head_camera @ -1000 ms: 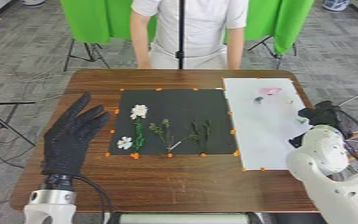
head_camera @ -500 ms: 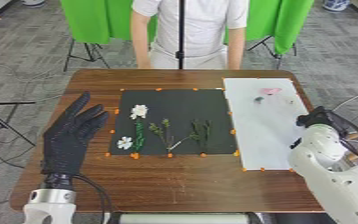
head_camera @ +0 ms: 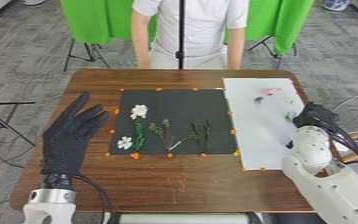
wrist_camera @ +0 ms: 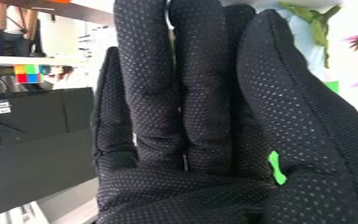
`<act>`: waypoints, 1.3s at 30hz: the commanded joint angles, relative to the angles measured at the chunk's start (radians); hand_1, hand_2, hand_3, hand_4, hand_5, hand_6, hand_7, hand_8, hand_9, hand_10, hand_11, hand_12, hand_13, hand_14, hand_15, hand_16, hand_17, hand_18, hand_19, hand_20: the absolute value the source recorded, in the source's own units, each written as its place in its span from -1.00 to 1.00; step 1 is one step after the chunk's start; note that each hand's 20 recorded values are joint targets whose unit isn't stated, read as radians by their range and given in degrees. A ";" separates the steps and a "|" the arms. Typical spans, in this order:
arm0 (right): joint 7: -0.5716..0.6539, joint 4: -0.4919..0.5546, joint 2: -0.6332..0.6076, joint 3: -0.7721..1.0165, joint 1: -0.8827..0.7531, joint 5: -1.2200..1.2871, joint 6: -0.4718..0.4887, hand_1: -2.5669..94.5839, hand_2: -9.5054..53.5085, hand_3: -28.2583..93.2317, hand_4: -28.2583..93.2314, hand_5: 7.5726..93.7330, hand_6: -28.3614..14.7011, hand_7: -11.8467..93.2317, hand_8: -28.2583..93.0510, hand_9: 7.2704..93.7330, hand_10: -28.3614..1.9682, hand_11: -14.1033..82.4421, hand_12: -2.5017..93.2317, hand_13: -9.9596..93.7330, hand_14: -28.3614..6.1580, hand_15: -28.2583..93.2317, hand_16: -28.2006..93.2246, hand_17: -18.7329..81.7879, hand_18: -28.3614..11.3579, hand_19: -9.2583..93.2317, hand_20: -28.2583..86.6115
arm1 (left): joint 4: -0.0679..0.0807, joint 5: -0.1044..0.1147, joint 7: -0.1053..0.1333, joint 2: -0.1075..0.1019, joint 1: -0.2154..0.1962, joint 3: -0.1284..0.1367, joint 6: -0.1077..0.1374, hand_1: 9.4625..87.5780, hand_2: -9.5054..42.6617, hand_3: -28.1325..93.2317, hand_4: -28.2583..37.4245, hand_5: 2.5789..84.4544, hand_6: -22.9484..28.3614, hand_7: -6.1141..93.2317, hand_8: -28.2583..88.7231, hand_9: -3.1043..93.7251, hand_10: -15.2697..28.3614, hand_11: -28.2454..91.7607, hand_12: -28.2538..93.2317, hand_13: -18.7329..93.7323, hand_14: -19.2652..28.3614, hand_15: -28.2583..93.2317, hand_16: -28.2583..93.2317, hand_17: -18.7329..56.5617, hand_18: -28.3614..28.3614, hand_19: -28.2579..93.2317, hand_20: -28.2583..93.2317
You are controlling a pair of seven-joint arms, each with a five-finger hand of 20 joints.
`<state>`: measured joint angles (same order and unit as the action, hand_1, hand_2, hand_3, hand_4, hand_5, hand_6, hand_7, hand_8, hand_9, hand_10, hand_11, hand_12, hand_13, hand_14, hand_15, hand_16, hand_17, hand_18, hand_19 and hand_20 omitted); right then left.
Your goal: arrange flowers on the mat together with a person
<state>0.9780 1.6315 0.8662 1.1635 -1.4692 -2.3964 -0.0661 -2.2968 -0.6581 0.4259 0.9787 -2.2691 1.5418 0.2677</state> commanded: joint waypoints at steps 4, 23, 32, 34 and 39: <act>0.048 0.074 0.033 0.072 -0.028 0.013 0.061 -0.08 -1.00 0.82 -1.00 0.41 0.26 -0.52 -0.71 0.58 -0.02 -0.35 -0.65 0.60 0.05 0.12 -0.28 -0.28 -0.58 0.54 -0.45 | 0.001 0.005 -0.006 0.006 -0.014 0.005 -0.003 -0.67 -0.29 0.75 -0.99 -0.19 0.23 -0.65 -0.68 -0.19 0.67 -0.12 -0.38 -0.19 0.96 0.26 -0.71 -0.70 0.84 0.44 -0.48; -0.031 0.056 0.057 0.031 0.006 0.069 0.132 -0.18 -1.00 0.83 -1.00 -0.06 0.50 -0.51 -0.77 0.23 -0.20 -0.40 -0.70 0.38 -0.11 0.15 -0.36 -0.40 -0.76 0.36 -0.36 | 0.004 -0.008 -0.030 0.021 -0.007 0.011 -0.019 -0.67 -0.29 0.76 -0.98 -0.18 0.24 -0.65 -0.68 -0.19 0.67 -0.12 -0.38 -0.19 0.96 0.26 -0.71 -0.70 0.84 0.44 -0.48; -0.020 0.020 0.025 -0.057 0.017 -0.026 -0.007 0.15 -1.00 0.53 -1.00 0.79 0.59 -0.58 -0.59 0.85 0.33 -0.54 -0.51 0.65 0.20 0.02 -0.17 -0.26 -0.62 0.42 -0.34 | 0.005 -0.006 -0.035 0.022 -0.004 0.012 -0.020 -0.66 -0.30 0.75 -0.98 -0.18 0.24 -0.65 -0.68 -0.19 0.67 -0.12 -0.38 -0.19 0.96 0.26 -0.71 -0.70 0.84 0.44 -0.48; -0.025 0.021 0.027 -0.058 0.014 -0.047 -0.021 0.21 -1.00 0.50 -1.00 0.89 0.59 -0.55 -0.57 0.96 0.41 -0.56 -0.43 0.71 0.31 -0.03 -0.08 -0.24 -0.59 0.45 -0.35 | 0.004 -0.005 -0.033 0.020 -0.003 0.011 -0.023 -0.66 -0.29 0.75 -0.98 -0.17 0.24 -0.65 -0.68 -0.19 0.67 -0.12 -0.38 -0.19 0.96 0.26 -0.71 -0.70 0.84 0.44 -0.48; -0.077 0.098 0.054 -0.024 -0.008 -0.102 -0.071 0.29 -1.00 0.46 -1.00 0.93 0.56 -0.52 -0.56 1.00 0.50 -0.42 -0.40 0.78 0.42 -0.04 0.00 -0.22 -0.48 0.50 -0.35 | -0.015 -0.017 -0.012 0.010 -0.011 0.022 -0.032 -0.66 -0.30 0.75 -0.98 -0.17 0.25 -0.65 -0.68 -0.19 0.67 -0.12 -0.38 -0.19 0.96 0.26 -0.71 -0.70 0.84 0.44 -0.48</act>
<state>0.9500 1.6544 0.8973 1.1045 -1.4468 -2.4260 -0.0952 -2.2965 -0.6599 0.4064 0.9904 -2.2676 1.5506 0.2568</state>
